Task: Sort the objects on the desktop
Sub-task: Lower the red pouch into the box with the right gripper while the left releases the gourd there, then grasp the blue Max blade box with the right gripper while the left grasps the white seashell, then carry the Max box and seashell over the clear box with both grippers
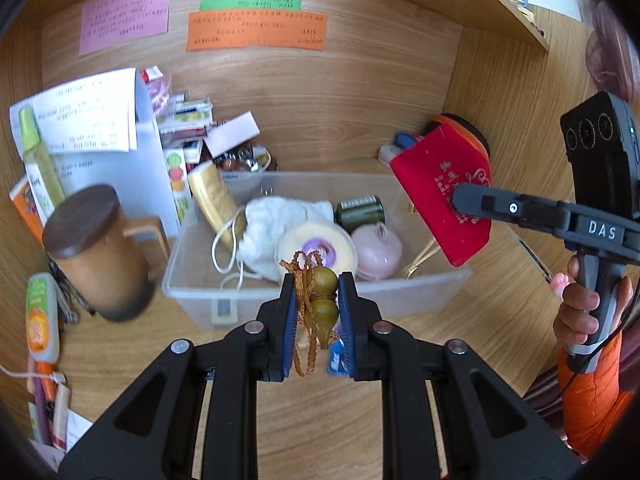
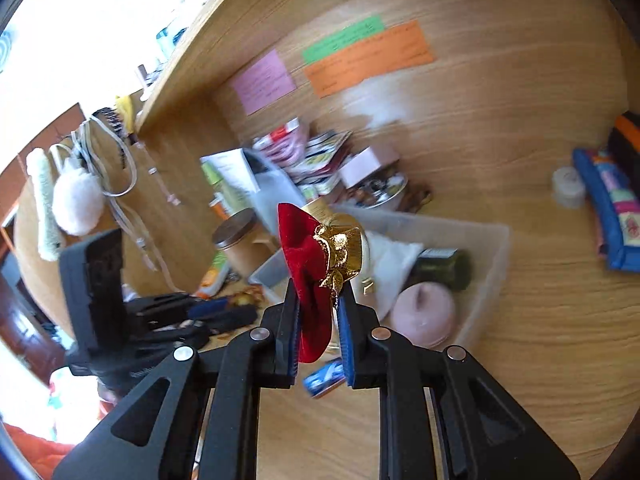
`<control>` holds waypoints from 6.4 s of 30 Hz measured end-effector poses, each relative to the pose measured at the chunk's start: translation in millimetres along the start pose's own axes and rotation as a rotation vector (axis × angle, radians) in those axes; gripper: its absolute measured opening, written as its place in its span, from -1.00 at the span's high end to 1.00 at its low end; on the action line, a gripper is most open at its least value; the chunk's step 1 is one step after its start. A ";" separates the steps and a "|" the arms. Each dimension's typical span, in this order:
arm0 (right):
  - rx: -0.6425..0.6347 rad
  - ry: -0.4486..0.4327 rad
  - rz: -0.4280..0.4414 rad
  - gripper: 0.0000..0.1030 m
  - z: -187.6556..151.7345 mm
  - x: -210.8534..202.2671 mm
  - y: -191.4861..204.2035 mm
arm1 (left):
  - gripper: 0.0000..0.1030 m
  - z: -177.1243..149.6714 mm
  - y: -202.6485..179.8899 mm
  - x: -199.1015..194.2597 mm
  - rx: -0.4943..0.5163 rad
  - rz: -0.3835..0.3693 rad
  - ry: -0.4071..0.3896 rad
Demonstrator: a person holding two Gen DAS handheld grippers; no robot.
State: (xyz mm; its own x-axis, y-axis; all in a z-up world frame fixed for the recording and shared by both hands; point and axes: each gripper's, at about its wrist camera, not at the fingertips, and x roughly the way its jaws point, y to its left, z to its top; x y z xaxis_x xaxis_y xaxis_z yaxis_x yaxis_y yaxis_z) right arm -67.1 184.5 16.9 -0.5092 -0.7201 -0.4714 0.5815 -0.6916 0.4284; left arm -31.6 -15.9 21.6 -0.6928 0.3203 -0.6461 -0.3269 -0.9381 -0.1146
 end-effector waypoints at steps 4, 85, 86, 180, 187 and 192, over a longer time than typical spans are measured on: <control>-0.005 0.001 -0.069 0.70 4.4 2.6 -9.8 | 0.64 9.6 7.2 8.1 -0.006 0.028 0.003; -0.374 0.104 -0.419 -0.24 -48.0 14.8 70.7 | -0.16 -36.6 16.6 -14.3 0.068 0.134 -0.020; -0.367 0.113 -0.409 -0.24 -52.7 16.9 71.3 | -0.16 -39.8 17.9 -14.7 0.064 0.133 -0.017; -0.277 0.212 -0.314 0.03 -75.4 25.5 21.2 | 0.59 -57.0 -14.4 43.5 0.090 0.038 0.117; -0.295 0.184 -0.324 0.03 -62.8 23.7 27.8 | 0.59 -46.0 -10.3 25.7 0.090 0.047 0.066; -0.307 0.158 -0.335 0.03 -50.0 22.0 29.9 | 0.59 -34.0 -3.4 20.3 0.077 0.048 0.041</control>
State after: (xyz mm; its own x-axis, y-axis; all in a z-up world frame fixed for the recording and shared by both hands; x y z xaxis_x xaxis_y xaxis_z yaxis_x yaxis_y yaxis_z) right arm -29.2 150.8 -19.3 -0.6120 -0.4266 -0.6660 0.5745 -0.8185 -0.0037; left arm -22.7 -10.8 -16.8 -0.6829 0.2677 -0.6797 -0.3434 -0.9389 -0.0248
